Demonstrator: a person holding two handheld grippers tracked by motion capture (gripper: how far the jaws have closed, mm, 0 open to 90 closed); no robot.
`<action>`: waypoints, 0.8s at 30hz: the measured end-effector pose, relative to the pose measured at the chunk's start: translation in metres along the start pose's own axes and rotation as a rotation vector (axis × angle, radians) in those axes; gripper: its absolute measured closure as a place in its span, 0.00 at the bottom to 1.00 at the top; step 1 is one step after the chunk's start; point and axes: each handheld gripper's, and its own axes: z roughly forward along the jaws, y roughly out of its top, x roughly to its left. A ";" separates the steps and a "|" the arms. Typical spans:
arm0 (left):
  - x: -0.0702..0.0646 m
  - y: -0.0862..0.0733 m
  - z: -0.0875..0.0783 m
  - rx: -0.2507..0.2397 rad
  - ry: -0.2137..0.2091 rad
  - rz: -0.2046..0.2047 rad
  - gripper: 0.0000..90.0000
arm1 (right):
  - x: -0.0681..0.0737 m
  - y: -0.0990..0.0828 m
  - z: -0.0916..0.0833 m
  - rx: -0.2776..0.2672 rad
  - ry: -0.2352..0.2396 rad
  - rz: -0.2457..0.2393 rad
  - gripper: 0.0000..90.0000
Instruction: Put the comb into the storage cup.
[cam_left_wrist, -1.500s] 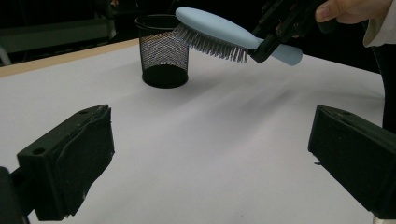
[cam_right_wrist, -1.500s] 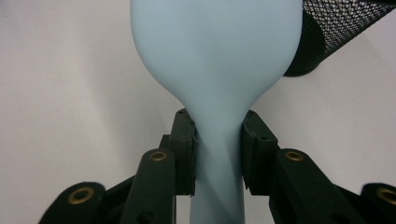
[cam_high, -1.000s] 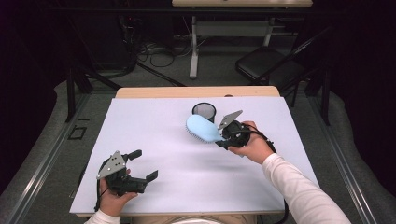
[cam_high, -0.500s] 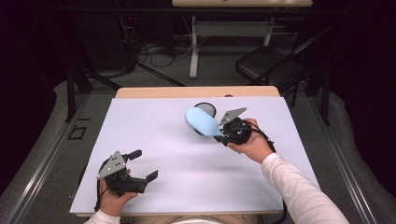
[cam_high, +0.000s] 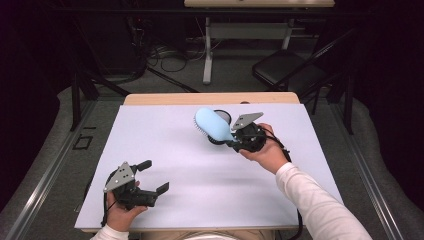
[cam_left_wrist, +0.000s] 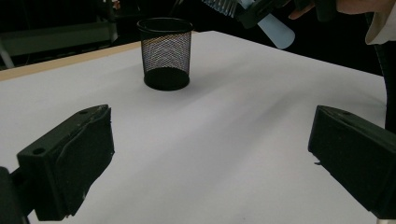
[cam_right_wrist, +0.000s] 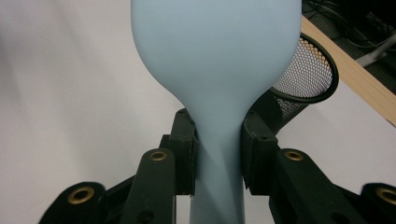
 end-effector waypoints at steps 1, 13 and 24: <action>0.000 0.000 0.000 0.000 0.000 0.000 0.00 | 0.000 0.000 0.000 0.000 0.000 0.000 0.78; 0.000 0.000 0.000 0.000 0.006 0.002 0.00 | 0.004 0.011 0.002 -0.050 -0.015 0.003 0.78; 0.001 0.000 0.000 0.001 0.007 0.005 0.00 | 0.004 0.016 0.000 -0.091 -0.026 0.015 0.78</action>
